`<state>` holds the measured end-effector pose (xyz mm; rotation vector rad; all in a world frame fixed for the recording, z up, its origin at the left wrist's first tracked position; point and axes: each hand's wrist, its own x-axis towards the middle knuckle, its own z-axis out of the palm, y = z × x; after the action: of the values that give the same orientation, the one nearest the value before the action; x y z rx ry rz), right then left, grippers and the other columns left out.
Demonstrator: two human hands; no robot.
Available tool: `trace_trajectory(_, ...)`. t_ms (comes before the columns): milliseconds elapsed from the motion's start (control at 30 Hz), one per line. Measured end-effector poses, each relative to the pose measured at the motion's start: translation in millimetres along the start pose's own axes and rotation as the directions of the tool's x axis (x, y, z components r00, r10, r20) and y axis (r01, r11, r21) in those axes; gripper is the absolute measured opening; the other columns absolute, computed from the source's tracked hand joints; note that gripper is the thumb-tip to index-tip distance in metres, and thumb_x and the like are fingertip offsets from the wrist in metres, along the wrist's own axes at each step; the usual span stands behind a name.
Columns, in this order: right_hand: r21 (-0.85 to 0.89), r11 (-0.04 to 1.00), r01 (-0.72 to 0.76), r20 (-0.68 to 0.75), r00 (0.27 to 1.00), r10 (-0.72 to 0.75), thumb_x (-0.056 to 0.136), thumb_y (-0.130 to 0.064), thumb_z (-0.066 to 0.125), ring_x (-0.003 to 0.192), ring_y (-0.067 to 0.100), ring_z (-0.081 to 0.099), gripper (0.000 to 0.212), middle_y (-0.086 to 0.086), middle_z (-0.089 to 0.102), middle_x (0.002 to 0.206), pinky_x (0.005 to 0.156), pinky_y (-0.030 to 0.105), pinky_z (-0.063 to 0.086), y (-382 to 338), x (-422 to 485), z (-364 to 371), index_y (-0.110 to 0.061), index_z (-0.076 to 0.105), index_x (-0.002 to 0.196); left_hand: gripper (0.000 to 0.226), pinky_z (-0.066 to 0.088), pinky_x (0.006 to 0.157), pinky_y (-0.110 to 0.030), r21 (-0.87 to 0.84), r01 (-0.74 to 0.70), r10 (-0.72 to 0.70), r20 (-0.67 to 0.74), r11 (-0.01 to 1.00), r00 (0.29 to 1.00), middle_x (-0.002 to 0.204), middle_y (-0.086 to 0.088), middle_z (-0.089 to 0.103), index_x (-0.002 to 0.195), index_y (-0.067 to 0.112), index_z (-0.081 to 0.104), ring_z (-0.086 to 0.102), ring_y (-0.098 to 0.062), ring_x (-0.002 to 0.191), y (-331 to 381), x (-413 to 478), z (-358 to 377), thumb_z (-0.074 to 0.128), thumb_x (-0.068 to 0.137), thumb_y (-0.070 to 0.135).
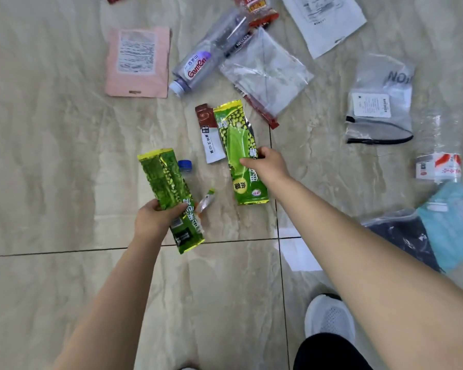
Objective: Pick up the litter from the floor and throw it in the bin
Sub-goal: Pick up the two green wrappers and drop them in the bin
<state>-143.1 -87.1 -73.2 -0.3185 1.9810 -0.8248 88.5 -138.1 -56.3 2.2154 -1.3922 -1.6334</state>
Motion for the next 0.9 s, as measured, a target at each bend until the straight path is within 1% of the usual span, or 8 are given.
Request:
trace_trajectory(167, -0.21, 0.974, 0.089, -0.059, 0.993, -0.104, 0.078, -0.031, 0.072, 0.097, 0.026, 0.065, 0.038, 0.01, 0.07, 0.11, 0.073, 0.026, 0.046, -35, 39, 52, -0.009, 0.065, 0.108, 0.065, 0.046, 0.067, -0.035, 0.04, 0.041, -0.041, 0.019, 0.998, 0.999, 0.101, -0.015, 0.062, 0.104, -0.005, 0.055, 0.062, -0.029, 0.088, -12, 18, 8, 0.088, 0.06, 0.03)
trace_trajectory(300, -0.435, 0.897, 0.073, -0.125, 0.982, -0.14, 0.075, -0.039, 0.075, 0.12, 0.033, 0.052, 0.07, 0.013, 0.051, 0.132, 0.094, 0.037, 0.044, -45, 57, 85, -0.007, 0.045, 0.129, 0.073, 0.043, 0.061, -0.027, -0.015, 0.053, -0.052, 0.059, 0.998, 0.997, 0.113, -0.013, 0.061, 0.122, 0.003, 0.048, 0.062, -0.026, 0.096, -12, 22, 16, 0.086, 0.064, 0.026)
trace_trajectory(400, -0.499, 0.861, 0.102, -0.145, 0.969, -0.199, 0.078, -0.025, 0.075, 0.116, 0.033, 0.055, 0.059, 0.013, 0.053, 0.128, 0.088, 0.038, 0.047, -46, 58, 107, -0.008, 0.043, 0.125, 0.065, 0.045, 0.056, -0.026, -0.002, 0.072, -0.072, 0.086, 0.997, 0.994, 0.11, -0.013, 0.065, 0.118, 0.003, 0.055, 0.061, -0.023, 0.085, -13, 25, 16, 0.084, 0.067, 0.029)
trace_trajectory(467, -0.473, 0.876, 0.099, -0.155, 0.969, -0.193, 0.085, -0.012, 0.063, 0.112, 0.033, 0.059, 0.042, 0.012, 0.058, 0.122, 0.083, 0.038, 0.048, -43, 57, 116, -0.008, 0.044, 0.122, 0.057, 0.048, 0.061, -0.028, -0.043, 0.1, -0.095, 0.093, 0.994, 0.991, 0.102, -0.012, 0.068, 0.112, 0.001, 0.061, 0.062, -0.023, 0.08, -15, 25, 10, 0.083, 0.067, 0.028)
trace_trajectory(533, -0.405, 0.913, 0.048, -0.143, 0.983, -0.115, 0.087, -0.009, 0.056, 0.108, 0.032, 0.061, 0.034, 0.011, 0.063, 0.118, 0.079, 0.035, 0.048, -39, 52, 112, -0.009, 0.047, 0.12, 0.052, 0.047, 0.06, -0.027, -0.098, 0.136, -0.125, 0.115, 0.986, 0.985, 0.097, -0.012, 0.069, 0.109, 0.0, 0.064, 0.062, -0.022, 0.076, -17, 18, 3, 0.083, 0.068, 0.026)
trace_trajectory(633, -0.362, 0.932, -0.004, -0.11, 0.993, -0.039, 0.085, -0.015, 0.062, 0.102, 0.029, 0.063, 0.028, 0.007, 0.067, 0.11, 0.071, 0.029, 0.044, -36, 36, 81, -0.014, 0.057, 0.113, 0.049, 0.044, 0.059, -0.026, -0.155, 0.183, -0.159, 0.154, 0.971, 0.975, 0.095, -0.009, 0.07, 0.108, 0.002, 0.065, 0.063, -0.02, 0.076, -13, -5, -8, 0.081, 0.069, 0.026)
trace_trajectory(733, -0.335, 0.941, -0.044, -0.095, 0.995, 0.013, 0.081, -0.024, 0.069, 0.096, 0.028, 0.065, 0.03, 0.007, 0.068, 0.106, 0.067, 0.028, 0.041, -48, 9, 32, -0.014, 0.06, 0.108, 0.044, 0.042, 0.059, -0.026, -0.169, 0.201, -0.168, 0.193, 0.965, 0.967, 0.087, -0.003, 0.071, 0.105, 0.006, 0.067, 0.063, -0.017, 0.074, 10, -43, -17, 0.08, 0.069, 0.028)
trace_trajectory(900, -0.281, 0.955, -0.097, -0.091, 0.993, 0.074, 0.078, -0.031, 0.073, 0.095, 0.027, 0.065, 0.043, 0.008, 0.067, 0.109, 0.07, 0.028, 0.044, -111, -44, -70, -0.012, 0.058, 0.114, 0.043, 0.05, 0.065, -0.029, -0.154, 0.215, -0.167, 0.274, 0.964, 0.947, 0.085, -0.003, 0.075, 0.102, 0.009, 0.069, 0.068, -0.02, 0.075, 92, -126, -23, 0.081, 0.067, 0.03)
